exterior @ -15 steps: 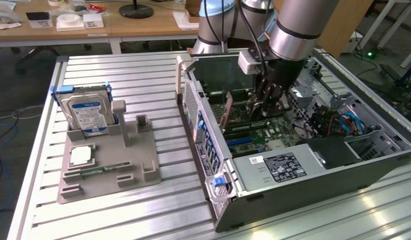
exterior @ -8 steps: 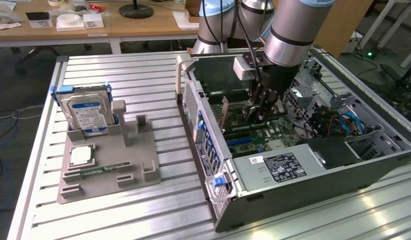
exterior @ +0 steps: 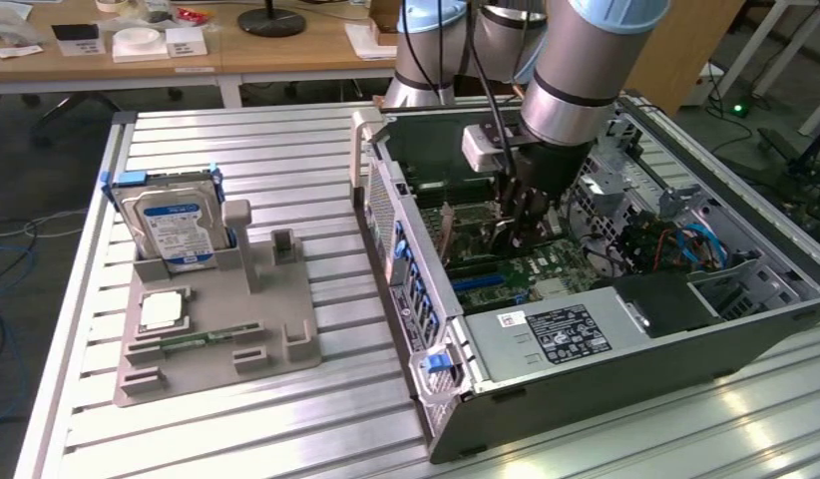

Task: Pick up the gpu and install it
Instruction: 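Insert the gpu into the slot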

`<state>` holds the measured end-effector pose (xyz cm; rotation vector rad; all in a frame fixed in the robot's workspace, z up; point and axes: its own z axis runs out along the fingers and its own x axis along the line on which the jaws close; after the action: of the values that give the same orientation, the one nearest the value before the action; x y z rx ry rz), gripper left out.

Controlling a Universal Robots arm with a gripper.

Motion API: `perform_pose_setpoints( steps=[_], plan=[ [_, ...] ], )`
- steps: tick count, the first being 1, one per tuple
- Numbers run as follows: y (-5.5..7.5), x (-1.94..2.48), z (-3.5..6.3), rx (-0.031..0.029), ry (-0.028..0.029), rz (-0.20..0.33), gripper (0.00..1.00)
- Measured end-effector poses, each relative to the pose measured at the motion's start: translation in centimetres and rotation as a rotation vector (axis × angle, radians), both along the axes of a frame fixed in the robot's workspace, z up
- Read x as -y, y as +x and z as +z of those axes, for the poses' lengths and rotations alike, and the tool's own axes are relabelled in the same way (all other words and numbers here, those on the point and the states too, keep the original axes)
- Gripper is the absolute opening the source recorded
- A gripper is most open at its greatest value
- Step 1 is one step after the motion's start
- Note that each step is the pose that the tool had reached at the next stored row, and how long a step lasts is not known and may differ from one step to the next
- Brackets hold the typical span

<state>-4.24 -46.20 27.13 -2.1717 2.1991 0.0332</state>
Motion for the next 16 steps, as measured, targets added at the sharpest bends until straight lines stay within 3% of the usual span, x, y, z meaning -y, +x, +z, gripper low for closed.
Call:
perform_pose_setpoints(
  steps=[5,16],
  plan=[
    [-0.12,0.0,-0.74,-0.0072,-0.0002,-0.001,0.28],
    [-0.43,0.02,-1.08,-0.0074,-0.0003,-0.001,0.28]
  ],
)
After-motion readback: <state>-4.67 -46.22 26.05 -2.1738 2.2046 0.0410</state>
